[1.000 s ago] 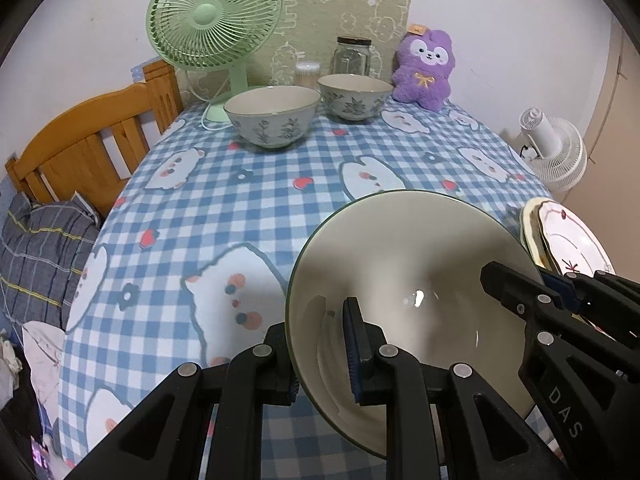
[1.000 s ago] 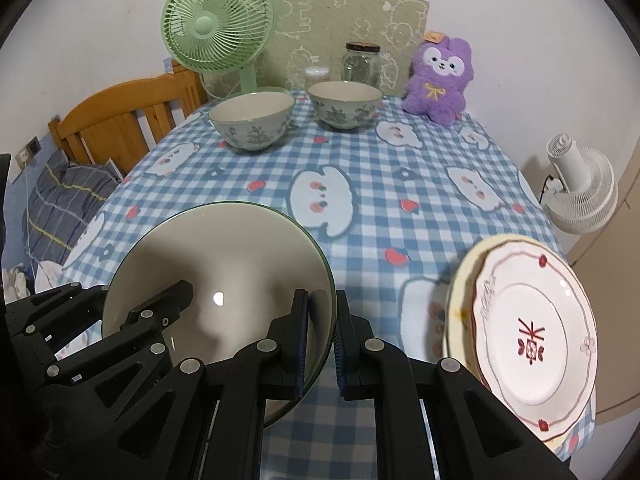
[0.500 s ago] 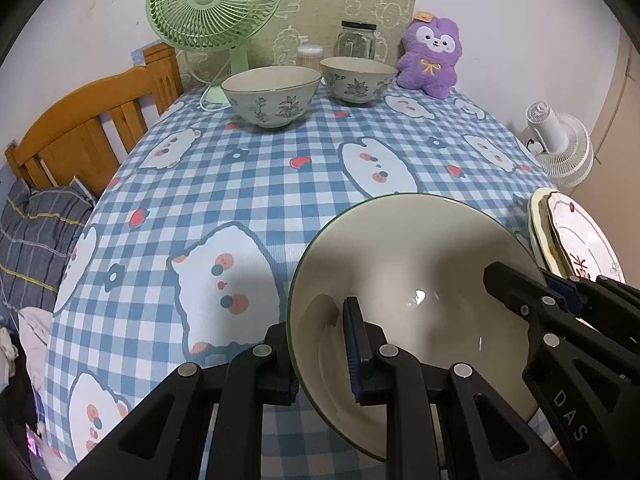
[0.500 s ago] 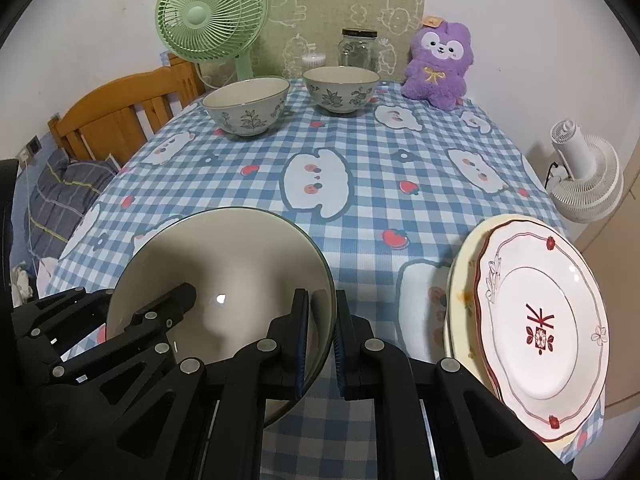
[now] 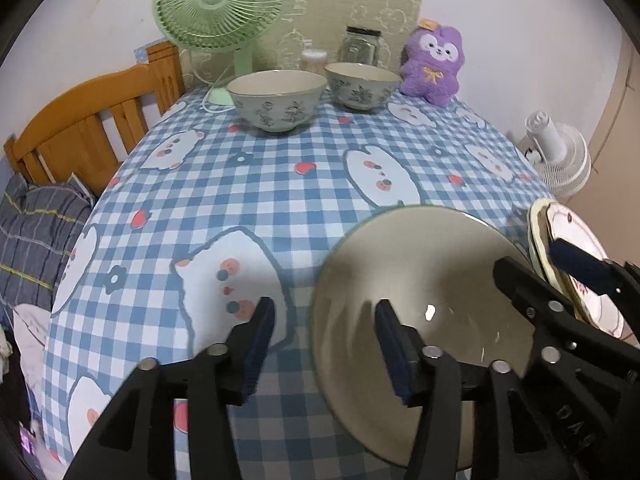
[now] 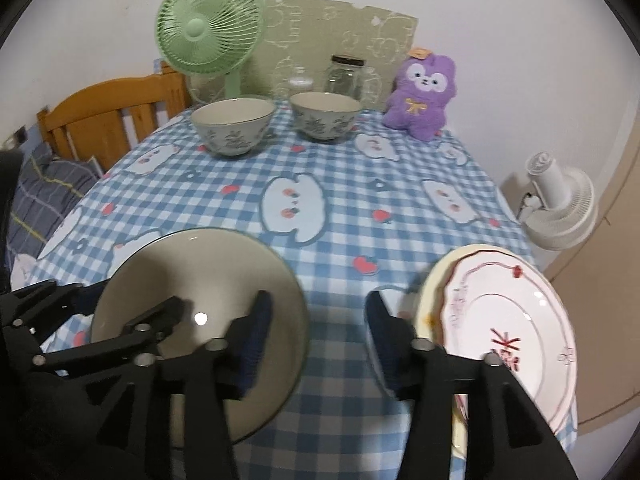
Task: Organize plates and bowls
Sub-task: 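Lower the large cream bowl onto the table and open both grippers, then move both grippers to the cream bowl beside the green fan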
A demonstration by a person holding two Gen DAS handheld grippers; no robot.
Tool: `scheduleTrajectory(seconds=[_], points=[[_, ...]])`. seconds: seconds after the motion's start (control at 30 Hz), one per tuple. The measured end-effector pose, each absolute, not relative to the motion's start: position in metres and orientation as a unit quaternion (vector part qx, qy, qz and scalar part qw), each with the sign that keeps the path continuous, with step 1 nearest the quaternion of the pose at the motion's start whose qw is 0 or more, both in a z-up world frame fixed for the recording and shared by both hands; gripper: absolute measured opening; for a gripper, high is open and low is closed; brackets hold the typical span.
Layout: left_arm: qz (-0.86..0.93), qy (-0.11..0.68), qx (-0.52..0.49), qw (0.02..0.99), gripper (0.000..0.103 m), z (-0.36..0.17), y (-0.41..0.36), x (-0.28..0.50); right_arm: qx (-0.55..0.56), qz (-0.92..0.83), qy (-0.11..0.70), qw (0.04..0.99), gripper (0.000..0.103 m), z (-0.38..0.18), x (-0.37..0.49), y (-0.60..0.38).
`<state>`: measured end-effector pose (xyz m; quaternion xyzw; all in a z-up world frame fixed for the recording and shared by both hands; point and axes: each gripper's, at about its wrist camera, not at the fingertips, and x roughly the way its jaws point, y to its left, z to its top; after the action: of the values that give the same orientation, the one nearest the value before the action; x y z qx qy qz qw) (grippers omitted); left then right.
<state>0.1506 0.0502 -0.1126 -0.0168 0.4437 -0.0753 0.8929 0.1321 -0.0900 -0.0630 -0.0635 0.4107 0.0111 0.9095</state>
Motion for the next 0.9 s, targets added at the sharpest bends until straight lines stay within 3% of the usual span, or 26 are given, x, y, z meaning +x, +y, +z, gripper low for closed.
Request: scheduleTrajectory(seconds=[0.1, 0.2, 0.53, 0.9], points=[[-0.068, 0.431, -0.025, 0.899, 0.078, -0.106, 0.060, 0.148, -0.049, 0.009, 0.404, 0.914, 0.079, -0.056, 0.130, -0.097], [-0.066, 0.428, -0.031, 0.901, 0.086, -0.098, 0.065, 0.147, -0.044, 0.011, 0.399, 0.916, 0.082, -0.047, 0.127, -0.098], [-0.048, 0.393, -0.013, 0.918, 0.093, -0.057, 0.072, 0.129, -0.047, 0.041, 0.378, 0.924, 0.083, -0.007, 0.115, -0.091], [-0.059, 0.352, 0.003, 0.934, 0.100, -0.002, 0.074, 0.122, -0.028, 0.033, 0.356, 0.934, 0.096, 0.045, 0.105, -0.097]])
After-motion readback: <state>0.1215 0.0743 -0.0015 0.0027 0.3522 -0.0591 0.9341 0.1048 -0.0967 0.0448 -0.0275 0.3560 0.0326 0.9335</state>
